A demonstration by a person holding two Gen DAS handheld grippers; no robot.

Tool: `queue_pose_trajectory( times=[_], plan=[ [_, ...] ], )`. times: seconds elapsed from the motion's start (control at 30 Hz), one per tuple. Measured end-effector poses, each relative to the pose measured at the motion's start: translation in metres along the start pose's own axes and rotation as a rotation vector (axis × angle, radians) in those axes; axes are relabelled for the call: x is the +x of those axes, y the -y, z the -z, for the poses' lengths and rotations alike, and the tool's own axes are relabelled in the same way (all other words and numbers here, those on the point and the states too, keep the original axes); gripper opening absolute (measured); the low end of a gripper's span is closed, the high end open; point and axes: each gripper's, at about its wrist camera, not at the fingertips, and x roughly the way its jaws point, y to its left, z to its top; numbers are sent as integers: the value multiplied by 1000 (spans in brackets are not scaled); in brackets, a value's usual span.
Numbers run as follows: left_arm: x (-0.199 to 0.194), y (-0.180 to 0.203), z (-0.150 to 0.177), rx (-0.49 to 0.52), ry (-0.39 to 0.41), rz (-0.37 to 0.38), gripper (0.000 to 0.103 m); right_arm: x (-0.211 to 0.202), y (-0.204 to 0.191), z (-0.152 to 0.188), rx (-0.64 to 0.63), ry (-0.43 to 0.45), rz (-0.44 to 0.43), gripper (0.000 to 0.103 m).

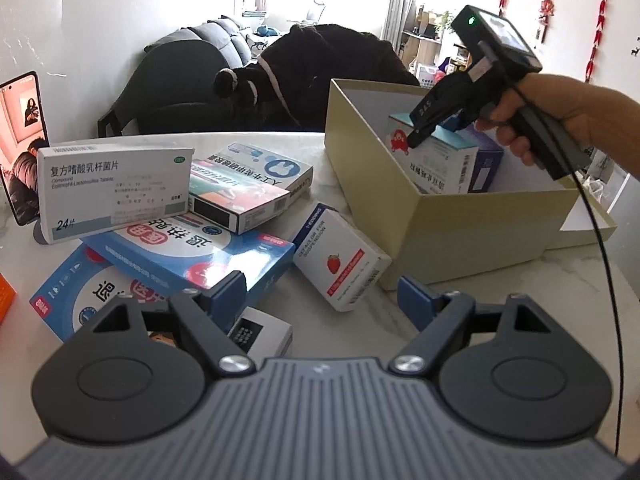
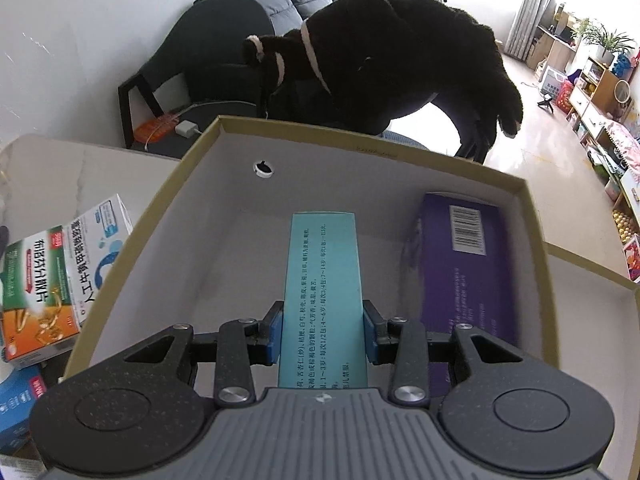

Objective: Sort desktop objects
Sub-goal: 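Lower the box into the tan box beside the purple box, then open the right gripper and press the box flat inside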

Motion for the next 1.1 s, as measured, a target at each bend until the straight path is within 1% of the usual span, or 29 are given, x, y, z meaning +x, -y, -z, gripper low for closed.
queue_pose_trajectory(
  times=[0.17, 0.33, 0.43, 0.53, 0.6, 0.7, 0.77, 0.87, 0.93, 1.03, 1.1],
  plan=[
    [2, -2, 1, -4, -6, -5, 83, 11, -1, 1, 1, -15, 30, 41],
    [5, -1, 2, 5, -14, -6, 83, 19, -1, 0, -7, -20, 97, 41],
    [5, -1, 2, 2, -16, 2, 83, 22, 2, 0, 0, -31, 103, 41],
    [4, -1, 2, 5, -13, 4, 83, 19, 3, -2, -39, -32, 112, 45],
    [4, -1, 3, 0, -10, 8, 83, 12, 3, -2, -97, -13, 114, 46],
    [4, -1, 3, -2, -7, 10, 83, 0, 7, -3, -157, 9, 86, 48],
    [3, -1, 3, 1, -6, 12, 83, -11, 8, -1, -224, 43, 53, 50],
    [1, -1, 4, 3, -4, 11, 83, -27, 9, 6, -376, 95, -2, 57],
    [0, -3, 5, -2, -2, 10, 83, -37, 8, 15, -503, 116, -36, 59],
    [-1, -3, 5, -7, -1, 7, 83, -46, 7, 27, -662, 122, -64, 61],
    [-1, -3, 4, -8, -1, 6, 83, -46, 8, 33, -729, 113, -67, 61]
  ],
)
